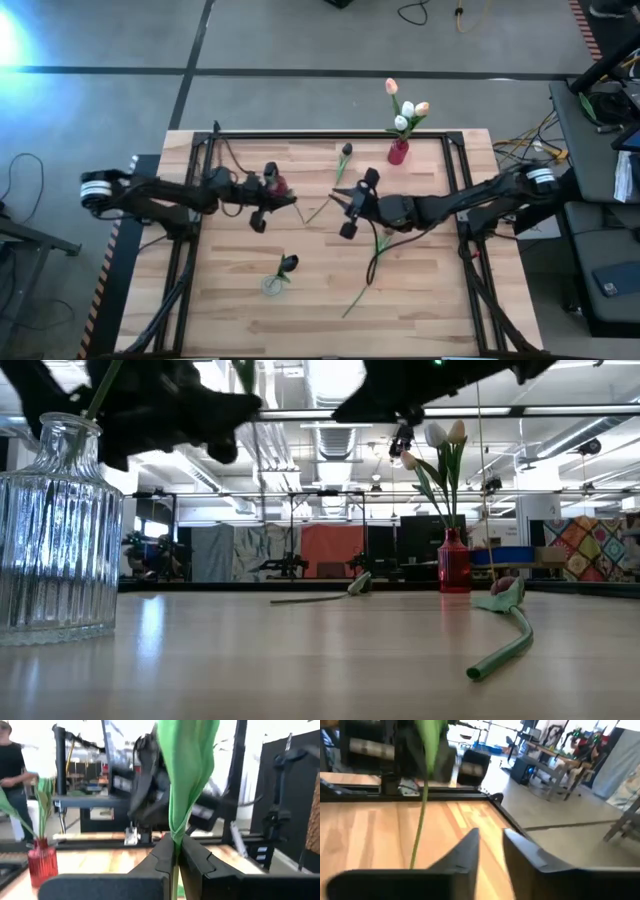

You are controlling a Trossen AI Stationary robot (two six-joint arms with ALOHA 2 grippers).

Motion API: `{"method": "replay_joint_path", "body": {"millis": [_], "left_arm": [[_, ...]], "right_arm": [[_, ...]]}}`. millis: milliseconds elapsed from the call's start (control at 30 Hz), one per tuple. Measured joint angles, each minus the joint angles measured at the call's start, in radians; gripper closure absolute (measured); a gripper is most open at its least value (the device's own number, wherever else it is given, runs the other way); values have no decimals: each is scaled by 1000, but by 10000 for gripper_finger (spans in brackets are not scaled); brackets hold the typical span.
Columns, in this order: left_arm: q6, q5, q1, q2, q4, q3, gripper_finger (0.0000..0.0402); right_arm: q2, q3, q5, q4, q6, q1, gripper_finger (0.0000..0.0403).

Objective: Sort flowers into vase by color
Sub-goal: Put the top red flower into the transparent vase

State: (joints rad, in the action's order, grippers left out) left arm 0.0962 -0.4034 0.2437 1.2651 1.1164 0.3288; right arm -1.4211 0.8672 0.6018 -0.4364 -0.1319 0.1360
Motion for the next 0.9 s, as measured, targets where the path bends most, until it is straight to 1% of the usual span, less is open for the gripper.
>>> {"method": "replay_joint_path", "body": {"millis": [67,100,200,333,467,700,800,900], "left_arm": [[17,1,-14,-80,-12,-43,401],[26,1,-25,-119,-21,-61,401],[41,18,-72,-235,-71,-107,401],[10,129,-165,-377,-248,-114,401],[-2,250,-271,-496,-470,-68,402],[-8,490,-490,-621,-760,50,401],[-8,568,-585,-641,-842,104,401],[-8,586,-670,-639,-867,143,401]], "right_arm": [[13,-37,2,-11,26,5,375],[18,-54,1,-26,32,8,383],[19,-92,2,-53,66,10,389],[6,-106,3,-58,92,10,393],[3,-108,3,-59,105,10,393],[5,-112,5,-60,106,10,394],[5,-118,5,-59,107,10,394],[5,-123,8,-62,113,10,394]]}}
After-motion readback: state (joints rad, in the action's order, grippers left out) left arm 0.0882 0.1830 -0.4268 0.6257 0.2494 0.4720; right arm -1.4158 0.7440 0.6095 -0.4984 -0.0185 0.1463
